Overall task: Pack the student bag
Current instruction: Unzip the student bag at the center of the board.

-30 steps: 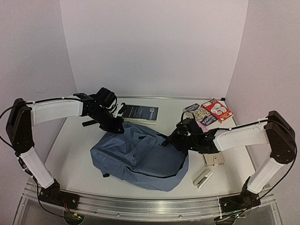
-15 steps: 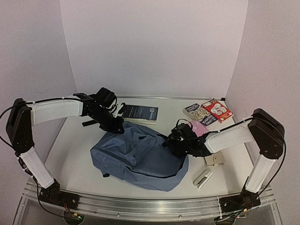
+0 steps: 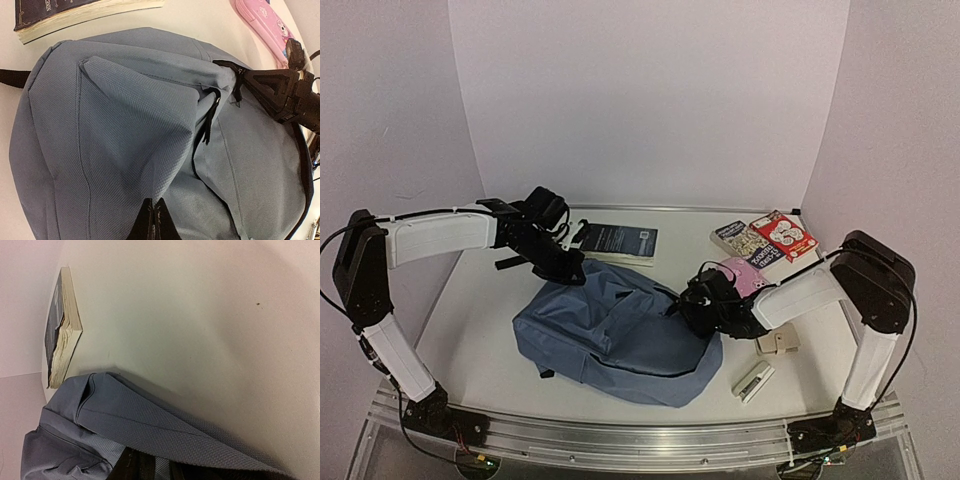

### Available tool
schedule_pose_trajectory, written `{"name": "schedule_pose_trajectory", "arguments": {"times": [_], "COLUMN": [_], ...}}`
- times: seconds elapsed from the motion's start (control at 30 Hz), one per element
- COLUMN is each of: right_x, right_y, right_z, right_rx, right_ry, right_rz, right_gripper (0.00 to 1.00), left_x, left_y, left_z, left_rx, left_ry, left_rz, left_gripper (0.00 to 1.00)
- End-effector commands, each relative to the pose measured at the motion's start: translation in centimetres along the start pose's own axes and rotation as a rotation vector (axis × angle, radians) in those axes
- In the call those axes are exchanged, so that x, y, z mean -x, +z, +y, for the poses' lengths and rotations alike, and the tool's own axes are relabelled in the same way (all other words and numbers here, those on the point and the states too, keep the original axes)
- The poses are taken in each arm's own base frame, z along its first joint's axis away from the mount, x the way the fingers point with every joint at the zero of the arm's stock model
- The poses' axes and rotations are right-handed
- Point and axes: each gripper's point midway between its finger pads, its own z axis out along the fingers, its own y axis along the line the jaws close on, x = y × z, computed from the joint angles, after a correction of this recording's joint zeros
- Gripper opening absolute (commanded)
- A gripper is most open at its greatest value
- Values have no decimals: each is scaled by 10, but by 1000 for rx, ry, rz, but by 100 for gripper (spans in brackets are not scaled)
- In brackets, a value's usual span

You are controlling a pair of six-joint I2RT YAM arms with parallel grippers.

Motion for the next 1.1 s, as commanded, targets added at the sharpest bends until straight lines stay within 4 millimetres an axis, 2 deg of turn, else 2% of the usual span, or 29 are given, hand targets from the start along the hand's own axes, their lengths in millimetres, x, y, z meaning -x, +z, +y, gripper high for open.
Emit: {"name": "schedule_pose_trajectory", "arguments": {"times": [0.0, 0.23, 0.67, 0.8, 1.07], "right_x": [10, 10, 2, 2, 3], "right_y": [12, 21, 31, 35, 41], "right_z": [-13, -8, 13, 13, 24], "right_rx": [-18, 0, 72, 73, 109], "right_ry": [13, 12, 10, 8, -21], "right_rz": [-34, -31, 3, 3, 6], "right_gripper": [20, 18, 18, 18, 1], "left_x": [11, 11, 10, 11, 10], "left_y": [-11, -10, -9, -9, -8], "left_z": [-1, -1, -1, -1, -1], "left_rx": [-3, -4, -5, -5, -2], "left_ry": [5, 5, 5, 5, 6], "left_rz": [-45, -44, -40, -40, -37], "left_gripper": [0, 0, 0, 0, 0]}}
